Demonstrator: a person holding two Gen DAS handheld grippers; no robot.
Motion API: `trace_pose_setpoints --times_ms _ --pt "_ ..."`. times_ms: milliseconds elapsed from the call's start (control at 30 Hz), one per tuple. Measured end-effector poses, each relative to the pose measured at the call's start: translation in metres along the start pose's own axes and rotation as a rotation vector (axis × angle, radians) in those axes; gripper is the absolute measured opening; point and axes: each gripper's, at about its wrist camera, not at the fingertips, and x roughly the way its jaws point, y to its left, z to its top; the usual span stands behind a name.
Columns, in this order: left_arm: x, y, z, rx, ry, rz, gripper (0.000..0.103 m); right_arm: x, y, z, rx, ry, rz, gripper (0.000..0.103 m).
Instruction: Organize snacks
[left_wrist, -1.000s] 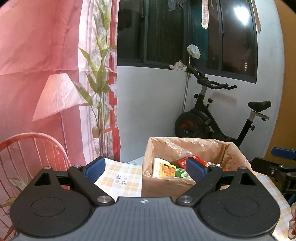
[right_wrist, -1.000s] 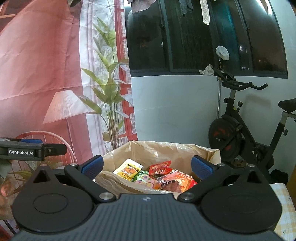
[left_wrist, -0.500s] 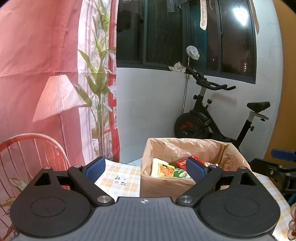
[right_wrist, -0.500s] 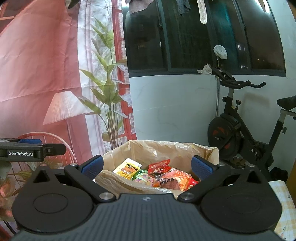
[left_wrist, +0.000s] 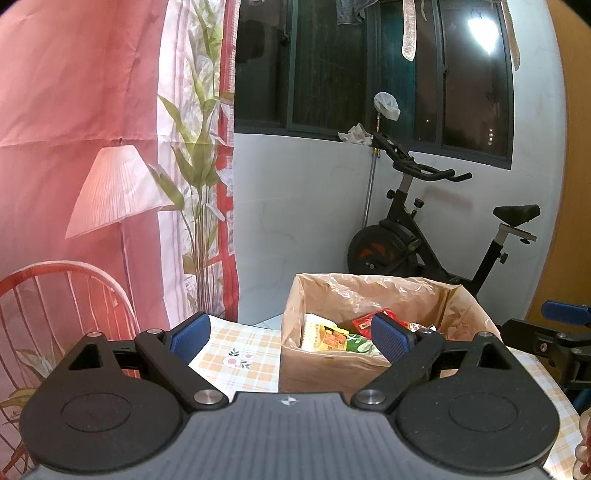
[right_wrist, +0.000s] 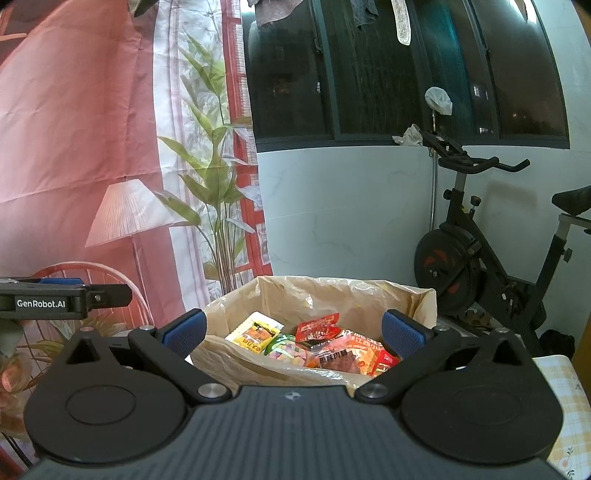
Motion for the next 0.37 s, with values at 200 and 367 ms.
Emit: trace_pose_setpoints --times_ms 200,367 --pt "0.0007 0.0011 -0.0007 0.001 -0.001 -0.002 0.095 0.0002 -0.0003 -0.0013 0.003 0.002 -0.001 0.103" --pt "0.0019 0.0019 -0.001 -0.001 -0.001 -0.002 0.095 0.0015 0.0007 -0.0035 0.007 0.004 -0.005 0.103"
